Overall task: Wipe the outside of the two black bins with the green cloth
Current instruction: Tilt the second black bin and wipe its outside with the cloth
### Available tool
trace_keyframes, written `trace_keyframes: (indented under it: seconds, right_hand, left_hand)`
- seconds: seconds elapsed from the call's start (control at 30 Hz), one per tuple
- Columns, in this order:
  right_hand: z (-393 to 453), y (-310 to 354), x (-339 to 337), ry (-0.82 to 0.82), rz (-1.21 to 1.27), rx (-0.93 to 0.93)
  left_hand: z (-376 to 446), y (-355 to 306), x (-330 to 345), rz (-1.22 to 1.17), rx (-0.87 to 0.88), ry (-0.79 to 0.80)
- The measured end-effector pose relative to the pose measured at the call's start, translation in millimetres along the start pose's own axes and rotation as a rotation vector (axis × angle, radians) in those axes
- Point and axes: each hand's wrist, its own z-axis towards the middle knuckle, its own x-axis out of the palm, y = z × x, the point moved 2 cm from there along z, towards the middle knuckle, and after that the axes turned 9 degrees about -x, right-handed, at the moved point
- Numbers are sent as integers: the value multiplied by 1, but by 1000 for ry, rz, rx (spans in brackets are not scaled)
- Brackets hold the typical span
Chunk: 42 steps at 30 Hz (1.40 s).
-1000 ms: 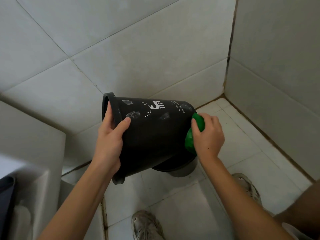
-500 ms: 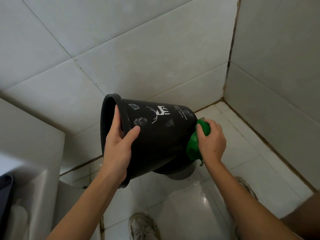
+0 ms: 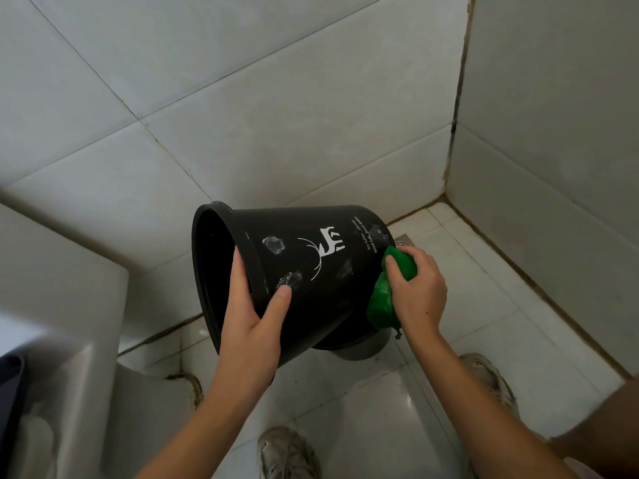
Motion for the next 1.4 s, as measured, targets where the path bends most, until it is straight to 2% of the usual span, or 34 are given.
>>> trace_keyframes:
  seconds: [0.27,0.63,0.9,1.1,1.4]
  right_hand:
    - [-3,6,-1,44,-19,-21]
    - [-4,9,-2,40,-12,-47]
    - [-5,14,-2,33,-23,-55]
    - [-5,18,-1,54,-22,-74]
    - [-5,26,4,19,-4,-129]
  left_hand:
    - [30,-9,-3,-21,-40,-85]
    - [14,-7,-6,-43,-21,-4]
    - [34,-4,-12,-26,-76,-45]
    - [23,-4,-4,-39,-30,-45]
    - [17,3,-8,-116,-49,16]
